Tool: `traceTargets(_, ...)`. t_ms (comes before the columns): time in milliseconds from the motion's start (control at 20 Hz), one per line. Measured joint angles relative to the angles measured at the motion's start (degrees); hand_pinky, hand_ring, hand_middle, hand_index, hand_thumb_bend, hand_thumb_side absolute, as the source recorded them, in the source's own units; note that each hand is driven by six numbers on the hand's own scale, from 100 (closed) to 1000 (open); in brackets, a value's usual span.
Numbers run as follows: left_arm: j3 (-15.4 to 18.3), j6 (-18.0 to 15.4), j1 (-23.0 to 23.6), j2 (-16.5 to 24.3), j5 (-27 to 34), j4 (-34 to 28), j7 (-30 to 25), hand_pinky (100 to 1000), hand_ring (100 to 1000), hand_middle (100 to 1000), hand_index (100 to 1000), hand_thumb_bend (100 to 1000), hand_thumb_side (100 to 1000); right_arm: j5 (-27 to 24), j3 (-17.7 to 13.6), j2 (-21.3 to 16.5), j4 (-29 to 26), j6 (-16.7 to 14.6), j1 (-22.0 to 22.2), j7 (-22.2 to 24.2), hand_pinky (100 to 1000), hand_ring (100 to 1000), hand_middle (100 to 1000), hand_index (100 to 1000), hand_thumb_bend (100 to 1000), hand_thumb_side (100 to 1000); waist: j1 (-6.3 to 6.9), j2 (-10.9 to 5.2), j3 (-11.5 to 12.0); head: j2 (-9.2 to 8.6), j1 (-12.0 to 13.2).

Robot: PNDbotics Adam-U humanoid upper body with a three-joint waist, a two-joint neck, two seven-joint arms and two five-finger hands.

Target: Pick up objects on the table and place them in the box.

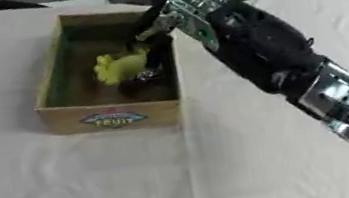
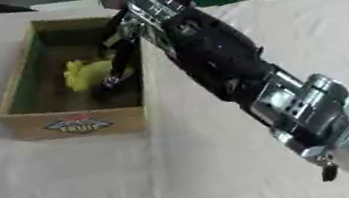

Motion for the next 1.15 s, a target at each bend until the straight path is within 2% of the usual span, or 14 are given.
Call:
traceTargets(150, 0.01, 0.05, 0.0, 0.0, -0.02, 0.0, 0.07, 496, 502, 528, 691, 100, 608, -0.61, -0.28, -0.89, -2.02, 0.38, -0.07, 0.13, 998, 1000, 975, 1000, 433, 991, 0.03, 0.0, -0.17, 0.0, 0.04)
traceTargets(450, 0.02, 0.14, 0.06, 0.0, -0.09, 0.0, 0.25, 497, 502, 528, 690, 100, 607, -4.27, -0.13, -5.82, -8.39, 0.66, -0.35, 0.4, 989, 995, 963, 1000, 369, 1000, 0.21, -0.01, -0.72, 0.01, 0.36)
traceTargets(500, 0.03, 0.15, 0.08, 0.0, -0.1, 0.0, 0.27, 497, 502, 528, 690, 100, 607, -4.97, 0.05, -6.83, -9.58, 0.42, -0.3, 0.29, 982, 987, 957, 1000, 317, 1000, 0.36, -0.02, -0.85, 0.01, 0.48)
traceTargets(550, 0.03, 0.14, 0.11, 0.0, -0.11, 0.0, 0.29, 497, 502, 528, 690, 100, 607, -5.66, 0.09, -7.84, -10.83, 0.05, -0.11, -0.03, 982, 987, 957, 1000, 317, 1000, 0.48, -0.02, -0.94, 0.01, 0.58)
traceTargets(600, 0.04, 0.11, 0.15, 0.0, -0.11, 0.0, 0.33, 497, 502, 528, 690, 100, 607, -6.47, 0.07, -8.87, -12.09, -0.36, 0.31, -0.44, 973, 977, 950, 1000, 274, 1000, 0.56, -0.03, -1.01, 0.01, 0.61)
traceTargets(700, 0.05, 0.02, 0.26, 0.0, -0.12, 0.0, 0.42, 497, 502, 527, 690, 100, 606, -8.3, -0.47, -10.61, -15.1, -1.14, 1.5, -1.49, 954, 958, 935, 995, 100, 1000, 0.74, -0.04, -1.15, 0.01, 0.79)
traceTargets(750, 0.07, -0.05, 0.32, 0.0, -0.13, 0.0, 0.49, 497, 502, 527, 689, 100, 605, -10.01, -0.88, -11.89, -18.3, -0.93, 2.83, -2.08, 949, 953, 932, 992, 100, 1000, 0.8, -0.04, -1.22, 0.01, 0.95)
traceTargets(850, 0.21, -0.11, 0.38, -0.02, -0.23, 0.0, 0.57, 496, 501, 525, 687, 100, 603, -14.76, -1.65, -15.47, -27.61, 1.36, 6.47, -2.73, 928, 931, 915, 971, 100, 1000, 0.91, -0.04, -1.32, 0.01, 1.22)
traceTargets(1000, 0.37, -0.16, 0.39, -0.04, -0.28, 0.0, 0.89, 496, 500, 525, 686, 100, 603, -21.55, -3.67, -20.79, -42.25, 7.5, 11.56, -4.03, 910, 883, 878, 918, 100, 1000, 1.17, -0.03, -1.57, 0.01, 1.62)
traceTargets(1150, 0.4, -0.33, 0.39, -0.12, -0.3, 0.0, 1.23, 496, 500, 525, 685, 100, 601, -26.48, -7.4, -25.33, -54.22, 13.86, 18.23, -9.17, 878, 839, 851, 883, 100, 1000, 1.47, 0.14, -1.79, 0.0, 2.05)
